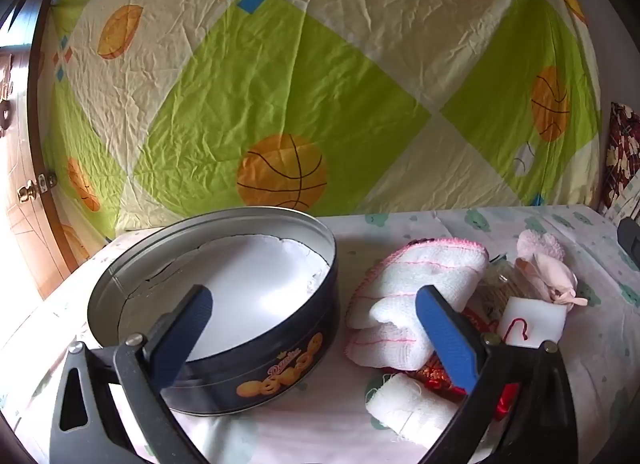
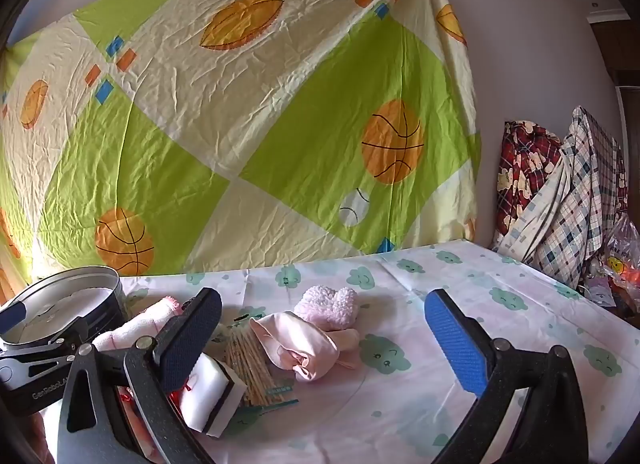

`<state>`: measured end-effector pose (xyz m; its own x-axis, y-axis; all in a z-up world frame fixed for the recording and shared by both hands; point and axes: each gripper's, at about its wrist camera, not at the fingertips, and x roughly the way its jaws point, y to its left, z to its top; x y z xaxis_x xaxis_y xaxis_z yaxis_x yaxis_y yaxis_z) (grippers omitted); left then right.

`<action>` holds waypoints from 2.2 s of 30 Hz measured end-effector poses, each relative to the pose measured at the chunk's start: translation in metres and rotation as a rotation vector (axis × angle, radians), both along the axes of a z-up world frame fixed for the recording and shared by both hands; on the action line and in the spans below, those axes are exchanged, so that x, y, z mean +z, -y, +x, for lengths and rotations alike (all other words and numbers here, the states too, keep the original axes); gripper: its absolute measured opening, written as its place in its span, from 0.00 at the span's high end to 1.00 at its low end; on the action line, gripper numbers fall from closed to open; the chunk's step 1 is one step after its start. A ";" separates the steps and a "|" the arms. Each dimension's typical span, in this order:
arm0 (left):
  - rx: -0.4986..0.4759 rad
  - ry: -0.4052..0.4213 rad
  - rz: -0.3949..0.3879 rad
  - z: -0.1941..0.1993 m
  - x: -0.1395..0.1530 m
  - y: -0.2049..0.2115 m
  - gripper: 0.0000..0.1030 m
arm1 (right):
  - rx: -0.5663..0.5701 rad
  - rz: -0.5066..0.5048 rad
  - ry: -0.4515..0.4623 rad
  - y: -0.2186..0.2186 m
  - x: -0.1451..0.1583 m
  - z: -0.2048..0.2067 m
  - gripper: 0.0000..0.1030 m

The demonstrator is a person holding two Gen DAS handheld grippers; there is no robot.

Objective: Organize soft objects

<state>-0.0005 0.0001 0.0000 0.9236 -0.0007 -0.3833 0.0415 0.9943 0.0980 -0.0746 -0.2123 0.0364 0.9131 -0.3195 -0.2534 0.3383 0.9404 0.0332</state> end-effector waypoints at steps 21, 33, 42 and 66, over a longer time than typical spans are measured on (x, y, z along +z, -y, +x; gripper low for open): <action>-0.024 -0.015 -0.032 0.001 0.001 -0.001 0.00 | -0.008 0.004 -0.013 0.003 -0.006 0.001 0.01; -0.045 -0.006 -0.030 -0.002 0.000 0.001 0.00 | -0.010 -0.001 -0.025 0.002 -0.004 0.004 0.01; -0.090 -0.008 -0.021 -0.002 0.001 0.007 0.00 | -0.010 0.000 -0.027 0.002 -0.004 0.005 0.01; -0.220 -0.067 0.117 0.016 0.003 0.063 0.09 | -0.038 0.051 -0.024 0.016 0.000 0.002 0.01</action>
